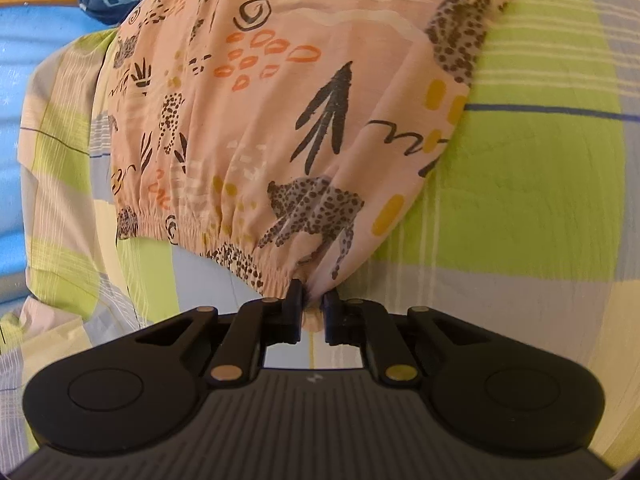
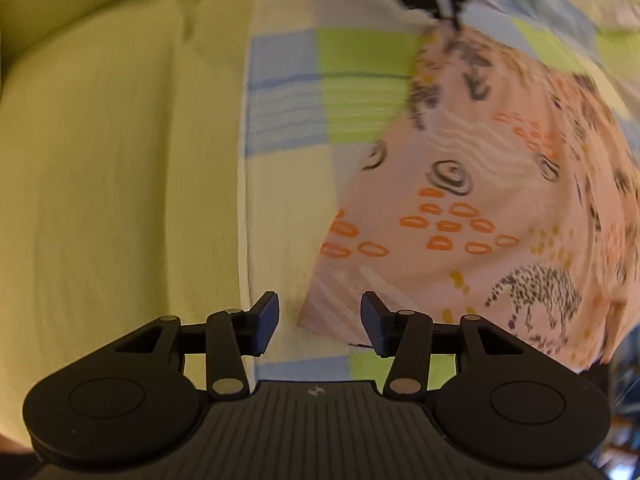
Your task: Fold clothes
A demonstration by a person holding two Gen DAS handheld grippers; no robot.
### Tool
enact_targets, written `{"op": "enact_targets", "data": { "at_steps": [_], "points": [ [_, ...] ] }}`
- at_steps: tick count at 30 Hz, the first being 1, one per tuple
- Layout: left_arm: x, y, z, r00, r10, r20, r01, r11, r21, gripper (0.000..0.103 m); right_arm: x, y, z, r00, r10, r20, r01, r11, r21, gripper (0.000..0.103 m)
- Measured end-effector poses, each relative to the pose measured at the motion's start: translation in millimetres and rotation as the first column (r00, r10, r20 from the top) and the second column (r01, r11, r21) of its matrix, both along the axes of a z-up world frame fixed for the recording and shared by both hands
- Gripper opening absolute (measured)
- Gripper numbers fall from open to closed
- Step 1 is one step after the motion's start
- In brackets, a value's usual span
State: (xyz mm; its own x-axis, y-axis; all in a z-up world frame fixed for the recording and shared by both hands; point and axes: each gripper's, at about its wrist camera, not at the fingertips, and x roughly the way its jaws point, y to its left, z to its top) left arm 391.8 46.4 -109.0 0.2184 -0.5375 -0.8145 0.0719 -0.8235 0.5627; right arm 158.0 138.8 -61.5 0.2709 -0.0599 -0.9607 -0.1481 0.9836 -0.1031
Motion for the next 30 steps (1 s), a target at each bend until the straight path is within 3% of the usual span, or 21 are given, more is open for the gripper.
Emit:
{"op": "enact_targets", "data": {
  "at_steps": [3,5,8,13,20,24,28,30],
  "points": [
    [-1,0,0,1.000,0.010,0.000,-0.010,1.000,-0.002,0.007,-1,1,-9,0.999,0.041,-0.008,-0.041,0.999,-0.022,0.046],
    [-2,-1,-1,1.000,0.023,0.001,-0.023,1.000,-0.003,0.007,-2,-2,-8,0.999,0.050,0.006,-0.050,0.999,-0.016,0.039],
    [-5,-3,-2,0.998,0.055,0.007,-0.055,0.998,-0.002,0.007,1,-14,-3,1.000,0.025,0.006,-0.025,1.000,0.011,0.003],
    [-5,-14,19,0.988,0.151,-0.044,-0.152,0.988,-0.012,0.006,1,-55,45,0.996,-0.069,0.050,0.064,0.993,0.096,0.002],
    [-11,-32,83,0.961,0.232,-0.150,-0.230,0.973,0.028,0.006,-20,-132,137,0.976,-0.163,0.144,0.156,0.986,0.059,0.002],
    [-14,-53,118,0.936,0.299,-0.188,-0.291,0.954,0.069,0.006,-32,-183,176,0.963,-0.209,0.172,0.205,0.978,0.041,0.002],
    [-10,-97,151,0.854,0.453,-0.255,-0.425,0.891,0.161,0.006,-42,-242,194,0.945,-0.281,0.168,0.269,0.959,0.092,0.002],
    [-10,-121,159,0.826,0.500,-0.259,-0.459,0.864,0.207,0.006,-42,-274,195,0.937,-0.312,0.157,0.295,0.948,0.123,0.002]
  ]
}}
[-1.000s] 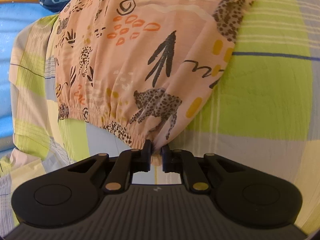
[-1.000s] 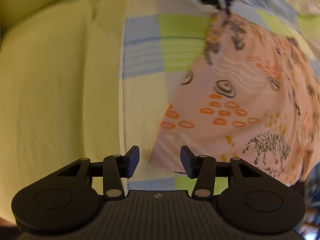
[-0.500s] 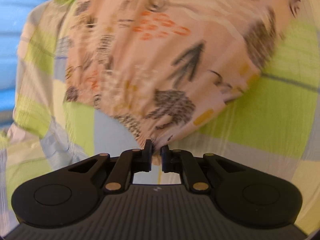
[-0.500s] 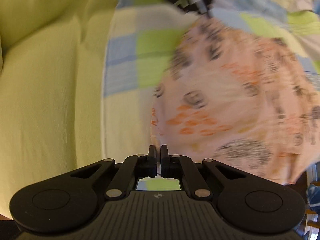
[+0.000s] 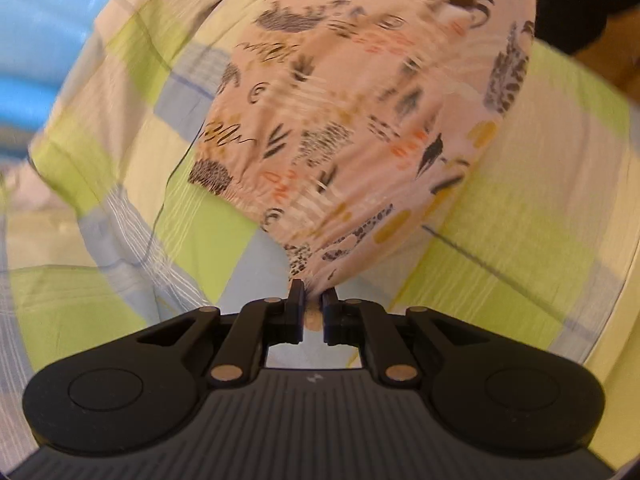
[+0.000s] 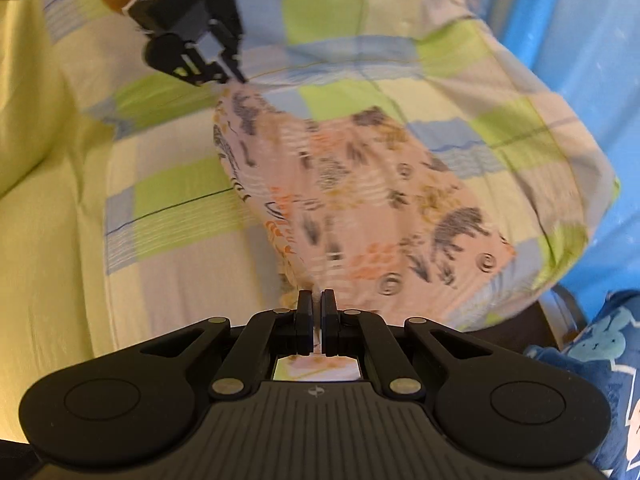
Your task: Fold clothes
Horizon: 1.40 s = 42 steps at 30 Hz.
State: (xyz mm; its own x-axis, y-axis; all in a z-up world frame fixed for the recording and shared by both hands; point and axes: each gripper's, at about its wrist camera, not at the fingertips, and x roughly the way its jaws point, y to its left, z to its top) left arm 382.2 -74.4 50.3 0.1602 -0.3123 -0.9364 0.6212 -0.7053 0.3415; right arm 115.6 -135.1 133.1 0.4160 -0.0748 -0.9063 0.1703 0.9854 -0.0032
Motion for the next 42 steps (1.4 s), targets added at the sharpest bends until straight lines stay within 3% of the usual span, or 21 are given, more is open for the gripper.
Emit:
{"op": "enact_targets", "data": {
  "at_steps": [3,9,20,25,31,40,42],
  "points": [
    [0,-37,4,0.998,0.052,-0.027,-0.051,0.998,0.042,0.006,6,-55,-14,1.000,-0.010,-0.020,0.011,0.999,0.053,0.002],
    [1,-114,-20,0.992,0.119,-0.039,-0.112,0.982,0.152,0.005,24,-161,-44,0.999,-0.014,-0.049,0.020,0.992,0.126,0.002],
    [39,-224,-66,0.955,0.282,-0.090,-0.246,0.924,0.292,0.005,56,-290,-101,0.987,-0.130,-0.094,0.150,0.957,0.249,0.002],
    [53,-245,-89,0.932,0.349,-0.098,-0.302,0.898,0.320,0.005,61,-329,-135,0.969,-0.206,-0.138,0.238,0.930,0.281,0.000],
    [68,-257,-97,0.888,0.435,-0.152,-0.373,0.872,0.316,0.005,63,-354,-164,0.951,-0.253,-0.176,0.297,0.904,0.308,0.000],
    [89,-252,-89,0.835,0.499,-0.231,-0.424,0.852,0.307,0.009,57,-358,-172,0.939,-0.295,-0.175,0.339,0.872,0.353,0.000],
    [91,-252,-90,0.836,0.497,-0.234,-0.422,0.854,0.305,0.009,53,-357,-176,0.934,-0.312,-0.176,0.356,0.859,0.368,0.014]
  ]
}}
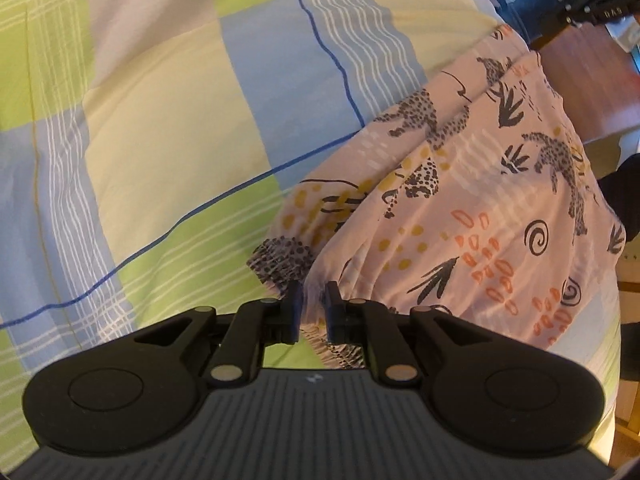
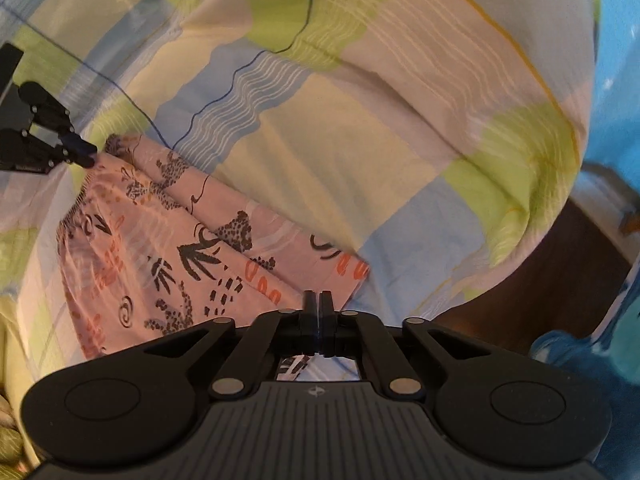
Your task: Fold clothes
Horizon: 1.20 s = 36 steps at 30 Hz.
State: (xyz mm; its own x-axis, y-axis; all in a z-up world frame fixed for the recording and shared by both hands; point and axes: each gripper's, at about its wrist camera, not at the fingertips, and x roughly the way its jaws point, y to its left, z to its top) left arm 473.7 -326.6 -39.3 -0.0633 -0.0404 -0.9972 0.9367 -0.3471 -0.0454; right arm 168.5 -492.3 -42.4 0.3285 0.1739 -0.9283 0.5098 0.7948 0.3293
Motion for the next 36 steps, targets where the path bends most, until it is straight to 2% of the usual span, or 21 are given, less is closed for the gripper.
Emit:
{"op": "enact_targets", "data": {
  "at_steps": [3,9,12,16,17,18,19,24,31,36],
  "points": [
    [-2,-5,-1,1.000,-0.029,0.001,0.029,1.000,0.002,0.009,-4,10,-3,0.997,0.069,0.021,-0.068,0.998,-0.014,0.031],
    [-11,-7,-2,0.996,-0.087,0.028,0.087,0.996,-0.008,0.008,2,32,-11,0.966,0.257,0.026,-0.251,0.956,-0.154,0.031],
    [-12,-6,-2,0.995,-0.096,0.039,0.096,0.995,-0.015,0.006,9,47,-20,0.923,0.384,0.014,-0.373,0.906,-0.201,0.031],
    [-14,-1,-1,0.992,-0.114,0.055,0.116,0.993,-0.026,0.006,11,48,-26,0.923,0.383,-0.015,-0.379,0.905,-0.195,0.031],
    [-14,0,0,0.992,-0.115,0.057,0.117,0.993,-0.029,0.006,11,48,-28,0.924,0.382,-0.022,-0.379,0.905,-0.193,0.026],
    [-14,1,1,0.992,-0.115,0.058,0.117,0.993,-0.032,0.005,12,48,-30,0.924,0.381,-0.030,-0.379,0.906,-0.191,0.009],
    [-14,3,2,0.992,-0.113,0.059,0.115,0.993,-0.034,0.005,11,48,-29,0.925,0.378,-0.033,-0.378,0.907,-0.187,0.002],
    [-14,10,9,0.992,-0.111,0.062,0.114,0.992,-0.050,0.004,7,47,-16,0.934,0.356,-0.020,-0.353,0.915,-0.193,0.000],
    [-9,12,37,0.994,-0.096,0.061,0.102,0.989,-0.107,0.004,2,37,16,0.952,0.304,0.018,-0.293,0.930,-0.224,0.000],
    [-4,5,35,0.994,-0.081,0.074,0.090,0.989,-0.121,0.004,4,25,18,0.965,0.263,0.021,-0.250,0.936,-0.246,0.000]
  ]
}}
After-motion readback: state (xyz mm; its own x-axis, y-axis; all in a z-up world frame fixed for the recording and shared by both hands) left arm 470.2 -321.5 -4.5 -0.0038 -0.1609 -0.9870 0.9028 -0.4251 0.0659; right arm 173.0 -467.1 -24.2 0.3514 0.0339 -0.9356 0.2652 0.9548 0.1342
